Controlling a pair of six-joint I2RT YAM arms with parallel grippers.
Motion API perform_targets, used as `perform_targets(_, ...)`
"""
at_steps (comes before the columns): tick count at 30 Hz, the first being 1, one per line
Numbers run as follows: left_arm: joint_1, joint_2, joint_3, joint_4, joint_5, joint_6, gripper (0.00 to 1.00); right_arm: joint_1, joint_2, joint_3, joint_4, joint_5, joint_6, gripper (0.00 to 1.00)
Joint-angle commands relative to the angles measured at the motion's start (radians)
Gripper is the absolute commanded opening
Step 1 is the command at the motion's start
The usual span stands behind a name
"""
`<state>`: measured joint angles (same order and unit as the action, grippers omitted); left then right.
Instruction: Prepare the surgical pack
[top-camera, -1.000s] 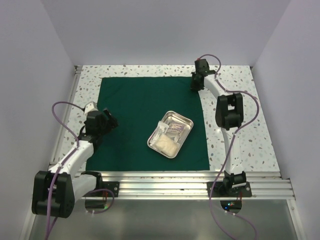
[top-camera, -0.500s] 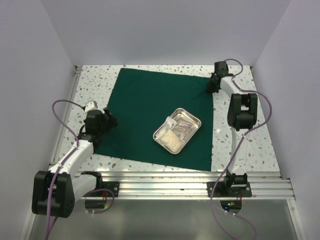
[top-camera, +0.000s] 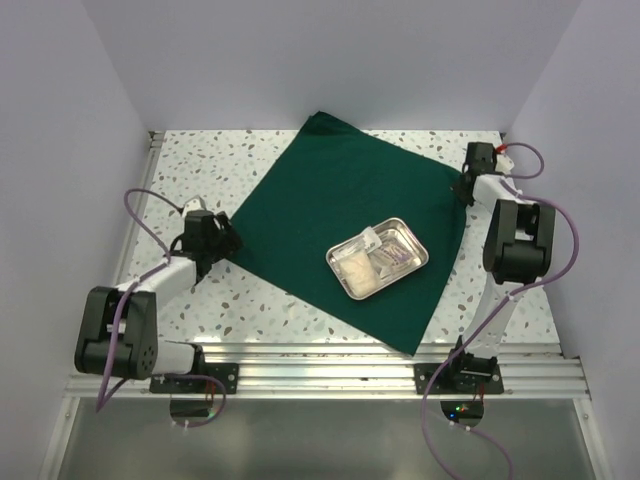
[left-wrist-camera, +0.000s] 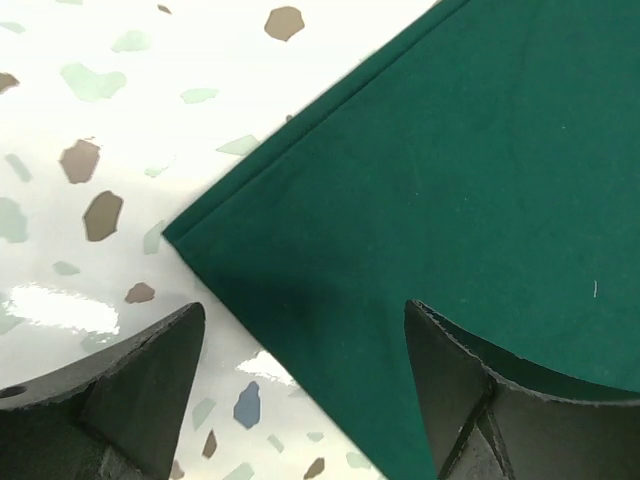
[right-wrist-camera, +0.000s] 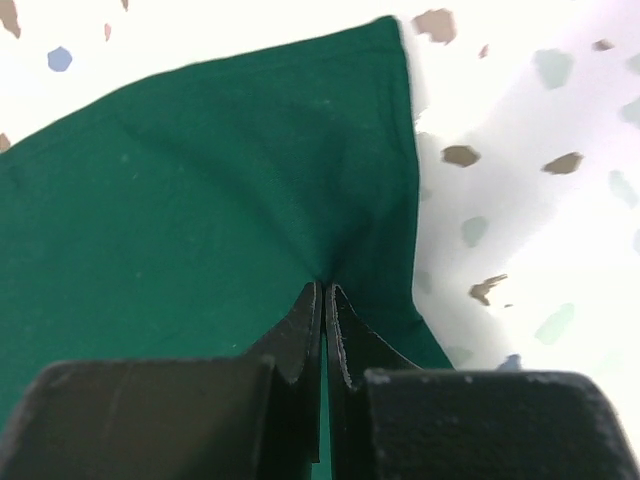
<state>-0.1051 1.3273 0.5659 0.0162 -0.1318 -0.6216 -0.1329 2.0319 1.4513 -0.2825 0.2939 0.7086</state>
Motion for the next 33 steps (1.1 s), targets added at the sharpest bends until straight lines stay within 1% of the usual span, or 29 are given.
perform_targets(1, 0.007, 0.065, 0.035, 0.109, 0.034, -0.039, 0.84, 0.013, -0.062, -0.035, 0.094, 0.001, 0.032, 0.0)
perform_targets(4, 0.007, 0.15, 0.069, 0.094, 0.028, -0.058, 0.79, 0.013, -0.073, -0.037, 0.098, -0.004, 0.031, 0.0)
perform_targets(5, 0.007, 0.164, 0.09, 0.078, 0.017, -0.062, 0.74, 0.013, -0.076, -0.039, 0.097, -0.007, 0.031, 0.0)
perform_targets(7, 0.007, 0.18, 0.104, 0.022, -0.043, -0.087, 0.71, 0.015, -0.078, -0.039, 0.098, -0.003, 0.031, 0.0)
perform_targets(10, 0.007, 0.188, 0.083, 0.043, -0.071, -0.096, 0.67, 0.015, -0.082, -0.04, 0.092, -0.002, 0.038, 0.0)
perform_targets(12, 0.007, 0.214, 0.081, 0.063, -0.055, -0.098, 0.61, 0.016, -0.087, -0.045, 0.101, 0.002, 0.046, 0.0)
perform_targets(13, 0.007, 0.243, 0.095, 0.068, -0.046, -0.098, 0.56, 0.018, -0.091, -0.054, 0.101, 0.002, 0.051, 0.0)
perform_targets(14, 0.007, 0.259, 0.103, 0.073, -0.039, -0.095, 0.43, 0.019, -0.094, -0.058, 0.111, 0.008, 0.057, 0.0)
perform_targets(16, 0.008, 0.3, 0.132, 0.079, -0.045, -0.087, 0.23, 0.022, -0.108, -0.071, 0.109, 0.019, 0.068, 0.0)
perform_targets(17, 0.01, 0.314, 0.149, 0.073, -0.057, -0.084, 0.05, 0.022, -0.11, -0.075, 0.112, 0.025, 0.08, 0.0)
perform_targets(18, 0.013, 0.328, 0.167, 0.055, -0.08, -0.076, 0.0, 0.022, -0.114, -0.083, 0.111, 0.027, 0.089, 0.0)
perform_targets(22, 0.019, 0.429, 0.322, 0.01, -0.141, -0.073, 0.0, 0.052, -0.119, -0.124, 0.097, 0.063, 0.15, 0.0)
perform_targets(23, 0.021, 0.452, 0.356, -0.01, -0.176, -0.072, 0.0, 0.058, -0.118, -0.124, 0.076, 0.104, 0.167, 0.0)
perform_targets(24, 0.024, 0.507, 0.429, -0.015, -0.195, -0.072, 0.0, 0.062, -0.111, -0.12, 0.054, 0.122, 0.186, 0.0)
perform_targets(25, 0.03, 0.536, 0.469, -0.059, -0.207, -0.072, 0.0, 0.065, -0.105, -0.117, 0.01, 0.134, 0.216, 0.0)
perform_targets(26, 0.048, 0.568, 0.514, -0.082, -0.212, -0.076, 0.0, 0.073, -0.099, -0.114, -0.006, 0.14, 0.227, 0.0)
perform_targets(27, 0.057, 0.625, 0.591, -0.122, -0.207, -0.081, 0.0, 0.078, -0.099, -0.115, -0.023, 0.13, 0.238, 0.0)
perform_targets(29, 0.085, 0.665, 0.649, -0.142, -0.181, -0.093, 0.0, 0.108, -0.101, -0.127, -0.053, 0.119, 0.256, 0.0)
perform_targets(33, 0.105, 0.73, 0.744, -0.142, -0.181, -0.09, 0.0, 0.197, -0.145, -0.19, -0.109, 0.209, 0.256, 0.0)
